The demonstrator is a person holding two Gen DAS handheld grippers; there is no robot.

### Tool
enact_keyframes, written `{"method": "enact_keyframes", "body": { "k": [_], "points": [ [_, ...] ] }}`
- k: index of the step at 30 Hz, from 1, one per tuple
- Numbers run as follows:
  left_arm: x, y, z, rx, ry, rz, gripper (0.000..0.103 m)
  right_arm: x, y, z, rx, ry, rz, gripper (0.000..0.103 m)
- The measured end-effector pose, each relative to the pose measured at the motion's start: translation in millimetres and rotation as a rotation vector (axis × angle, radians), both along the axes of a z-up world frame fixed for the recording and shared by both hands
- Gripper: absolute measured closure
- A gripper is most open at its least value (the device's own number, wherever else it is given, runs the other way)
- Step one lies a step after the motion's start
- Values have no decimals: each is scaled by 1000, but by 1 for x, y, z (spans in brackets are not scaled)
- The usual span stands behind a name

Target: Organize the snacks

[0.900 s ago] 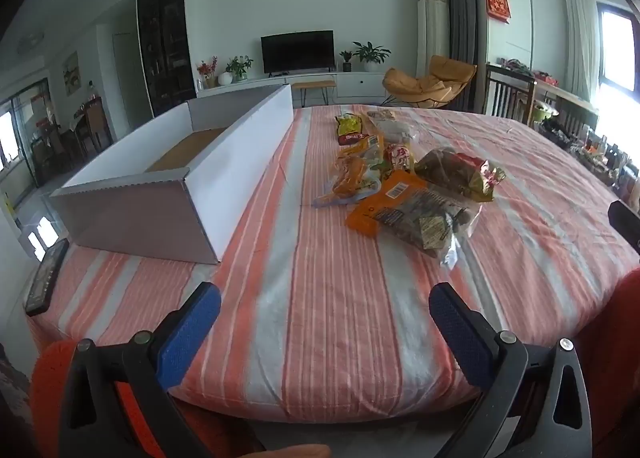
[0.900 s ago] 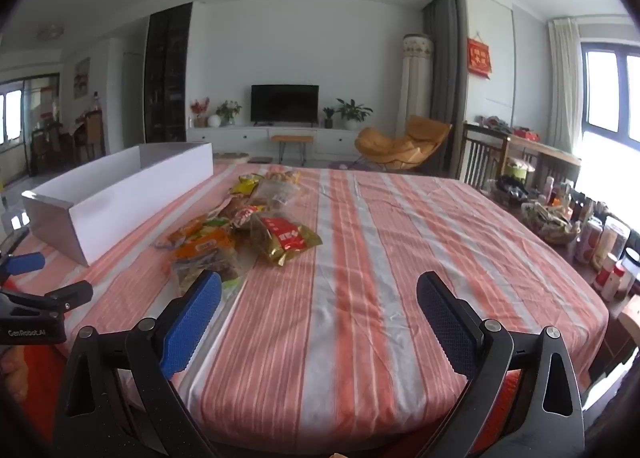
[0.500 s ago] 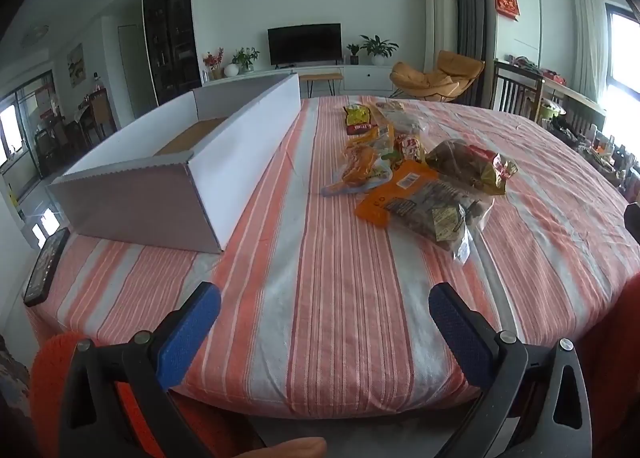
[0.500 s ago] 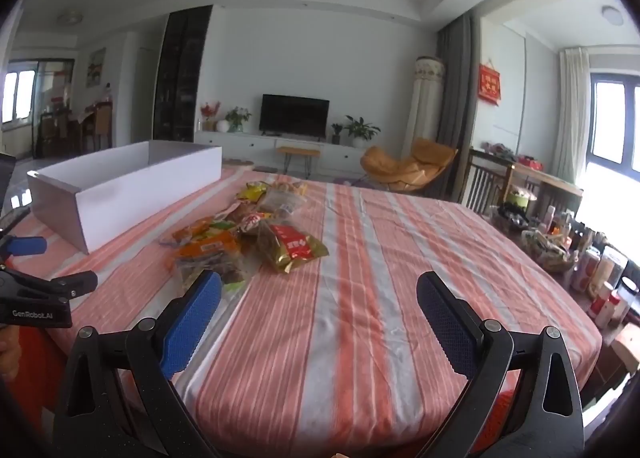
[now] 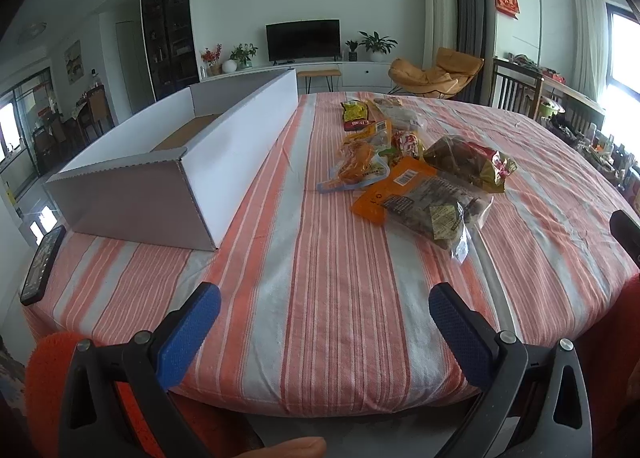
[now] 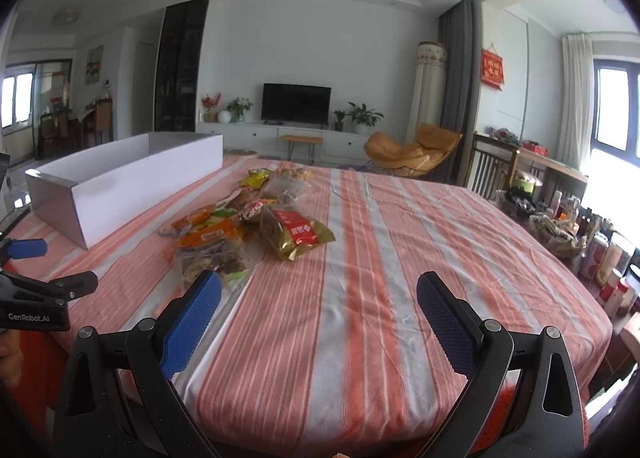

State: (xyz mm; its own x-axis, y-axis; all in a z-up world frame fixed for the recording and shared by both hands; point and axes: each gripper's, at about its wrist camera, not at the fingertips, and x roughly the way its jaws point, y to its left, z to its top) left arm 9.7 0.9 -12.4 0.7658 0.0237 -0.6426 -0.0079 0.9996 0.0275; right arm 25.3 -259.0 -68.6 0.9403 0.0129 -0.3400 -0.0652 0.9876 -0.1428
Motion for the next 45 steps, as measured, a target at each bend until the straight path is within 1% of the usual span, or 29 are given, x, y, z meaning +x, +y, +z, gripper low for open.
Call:
{"method": "enact_keyframes", "body": {
  "k": [11, 20, 45],
  "points": [
    [-1, -6, -1, 37, -16, -17, 0, 4, -7, -2, 20, 11, -23, 4],
    [-1, -7, -2, 39, -21, -22, 0, 5, -4, -4, 2, 13, -16, 4],
    [0, -11, -5, 50, -9, -43, 0, 10, -4, -9, 5, 49, -26, 4]
  ]
}}
